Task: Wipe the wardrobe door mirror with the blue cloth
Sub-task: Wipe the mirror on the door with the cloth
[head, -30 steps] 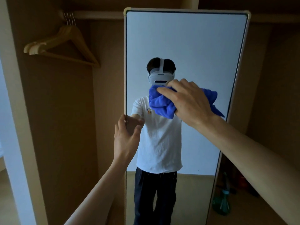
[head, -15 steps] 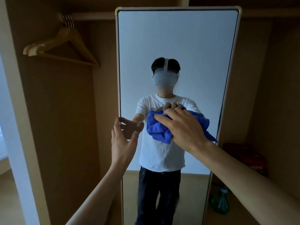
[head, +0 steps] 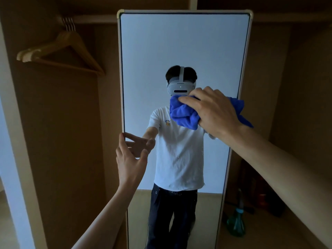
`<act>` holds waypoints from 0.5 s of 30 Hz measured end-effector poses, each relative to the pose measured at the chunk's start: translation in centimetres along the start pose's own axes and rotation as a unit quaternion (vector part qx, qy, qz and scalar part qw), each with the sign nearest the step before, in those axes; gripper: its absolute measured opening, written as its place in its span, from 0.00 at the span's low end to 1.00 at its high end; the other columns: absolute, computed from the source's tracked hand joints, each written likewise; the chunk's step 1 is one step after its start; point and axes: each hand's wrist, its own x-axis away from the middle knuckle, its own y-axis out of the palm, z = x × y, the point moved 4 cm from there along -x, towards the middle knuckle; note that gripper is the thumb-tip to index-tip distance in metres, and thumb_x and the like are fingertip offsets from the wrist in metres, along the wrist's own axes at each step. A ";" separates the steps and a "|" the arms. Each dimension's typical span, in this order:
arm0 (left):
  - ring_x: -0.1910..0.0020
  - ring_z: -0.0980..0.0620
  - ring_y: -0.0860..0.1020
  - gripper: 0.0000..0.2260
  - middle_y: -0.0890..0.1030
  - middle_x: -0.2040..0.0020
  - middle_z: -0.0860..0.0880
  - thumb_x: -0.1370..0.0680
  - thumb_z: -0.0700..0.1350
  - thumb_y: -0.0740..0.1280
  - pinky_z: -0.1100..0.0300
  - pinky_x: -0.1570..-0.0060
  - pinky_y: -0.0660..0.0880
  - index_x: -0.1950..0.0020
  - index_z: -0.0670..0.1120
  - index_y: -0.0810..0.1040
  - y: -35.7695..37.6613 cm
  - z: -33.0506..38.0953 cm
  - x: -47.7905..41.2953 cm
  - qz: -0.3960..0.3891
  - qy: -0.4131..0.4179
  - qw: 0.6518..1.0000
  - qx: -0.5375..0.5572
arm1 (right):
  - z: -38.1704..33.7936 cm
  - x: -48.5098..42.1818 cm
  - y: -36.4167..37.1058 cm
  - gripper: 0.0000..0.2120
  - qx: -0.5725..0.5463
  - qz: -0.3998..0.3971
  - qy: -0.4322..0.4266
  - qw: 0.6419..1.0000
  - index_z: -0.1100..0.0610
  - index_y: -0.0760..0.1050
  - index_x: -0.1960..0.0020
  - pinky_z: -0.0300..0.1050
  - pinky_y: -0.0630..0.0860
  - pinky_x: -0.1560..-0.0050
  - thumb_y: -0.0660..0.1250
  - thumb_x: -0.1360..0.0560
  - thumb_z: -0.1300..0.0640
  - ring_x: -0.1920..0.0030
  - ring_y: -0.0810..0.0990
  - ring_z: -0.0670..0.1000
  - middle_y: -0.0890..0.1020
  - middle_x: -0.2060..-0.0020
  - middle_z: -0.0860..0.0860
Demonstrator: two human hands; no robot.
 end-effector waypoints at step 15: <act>0.24 0.42 0.65 0.41 0.59 0.20 0.46 0.21 0.50 0.70 0.42 0.34 0.72 0.17 0.55 0.46 0.4 -0.5 0.1 0.013 -0.017 1.000 -0.016 | -1.9 7.2 3.1 0.13 -0.048 -0.052 -0.031 0.997 0.54 0.78 0.36 0.57 0.72 0.48 0.65 0.20 0.59 0.48 0.76 0.59 0.79 0.49 0.56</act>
